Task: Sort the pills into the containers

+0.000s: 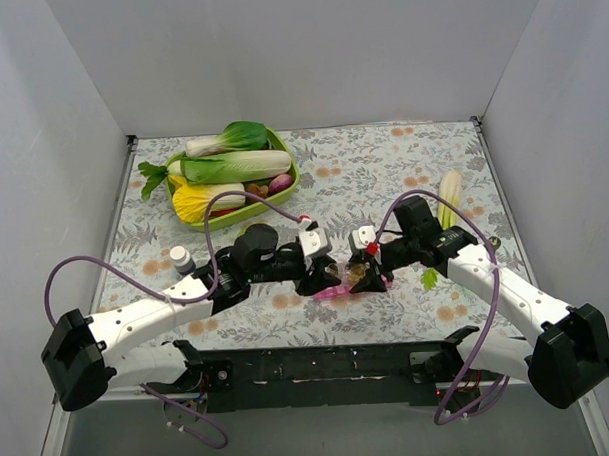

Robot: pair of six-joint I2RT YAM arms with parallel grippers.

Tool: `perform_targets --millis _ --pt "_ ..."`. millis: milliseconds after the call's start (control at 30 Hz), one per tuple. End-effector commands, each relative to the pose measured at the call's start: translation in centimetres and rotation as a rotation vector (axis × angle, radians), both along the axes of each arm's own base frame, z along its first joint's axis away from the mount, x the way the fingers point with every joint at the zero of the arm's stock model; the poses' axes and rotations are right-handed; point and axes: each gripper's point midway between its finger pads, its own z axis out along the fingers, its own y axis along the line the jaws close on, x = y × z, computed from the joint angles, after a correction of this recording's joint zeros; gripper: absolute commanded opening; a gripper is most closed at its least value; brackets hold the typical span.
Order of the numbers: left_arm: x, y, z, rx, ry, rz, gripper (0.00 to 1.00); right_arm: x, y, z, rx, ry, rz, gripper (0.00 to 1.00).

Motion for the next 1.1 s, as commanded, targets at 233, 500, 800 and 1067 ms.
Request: perform_targets --millis 233,500,800,1067 --pt "1.4 0.8 1.0 -0.131 1.199 0.635 0.0 0.9 0.4 0.6 0.009 -0.025 -0.038 0.01" --pt "0.7 -0.5 4.0 -0.216 1.524 0.648 0.05 1.2 0.5 0.5 0.003 -0.021 -0.053 0.01" --pt "-0.4 0.6 4.0 -0.148 1.255 0.48 0.98 1.1 0.4 0.6 0.013 -0.023 -0.053 0.01" --pt "-4.5 4.7 1.2 0.065 0.654 0.128 0.98 0.5 0.3 1.0 0.037 -0.015 -0.027 0.01"
